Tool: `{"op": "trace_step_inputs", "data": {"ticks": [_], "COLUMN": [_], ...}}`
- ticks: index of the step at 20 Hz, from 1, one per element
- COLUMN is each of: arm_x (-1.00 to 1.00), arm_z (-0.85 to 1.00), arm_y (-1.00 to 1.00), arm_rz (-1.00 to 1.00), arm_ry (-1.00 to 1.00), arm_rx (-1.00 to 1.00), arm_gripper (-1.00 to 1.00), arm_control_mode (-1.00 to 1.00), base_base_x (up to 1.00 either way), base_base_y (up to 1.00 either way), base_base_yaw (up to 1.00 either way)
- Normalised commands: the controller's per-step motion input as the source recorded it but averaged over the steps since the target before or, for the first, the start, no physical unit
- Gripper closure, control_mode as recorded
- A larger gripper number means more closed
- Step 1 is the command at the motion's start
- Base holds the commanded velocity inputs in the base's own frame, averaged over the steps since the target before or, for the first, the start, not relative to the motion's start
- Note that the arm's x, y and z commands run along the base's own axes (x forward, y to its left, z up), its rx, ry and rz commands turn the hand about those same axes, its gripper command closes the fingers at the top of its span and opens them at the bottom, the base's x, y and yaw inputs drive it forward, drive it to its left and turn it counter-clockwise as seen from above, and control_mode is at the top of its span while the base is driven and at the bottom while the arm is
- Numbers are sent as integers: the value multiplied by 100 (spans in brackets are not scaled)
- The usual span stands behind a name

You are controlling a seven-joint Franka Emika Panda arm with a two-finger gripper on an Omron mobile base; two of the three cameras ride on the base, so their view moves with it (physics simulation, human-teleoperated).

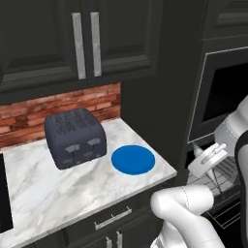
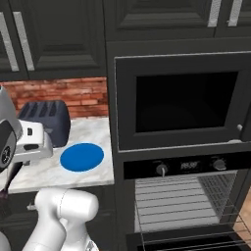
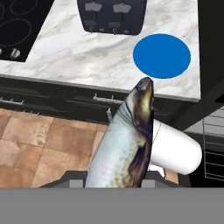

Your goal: Take the fish from the oven and place it on the plate on the counter.

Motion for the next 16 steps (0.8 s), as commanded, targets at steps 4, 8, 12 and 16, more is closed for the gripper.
{"op": "trace_step_inputs", "data": {"ticks": [4,8,12,16], "arm_x": [0,0,0,0], "arm_z": [0,0,0,0], "arm_y": [0,0,0,0], "arm_rz": [0,0,0,0], "arm_ry": [0,0,0,0], "arm_rx": [0,0,0,0], "arm_gripper": [100,100,100,100], "arm_control_mode": [100,100,100,100], "base_base_x": [45,29,0,0], "base_base_y": [33,21,0,0], "base_base_yaw": [-7,-4,0,0]}}
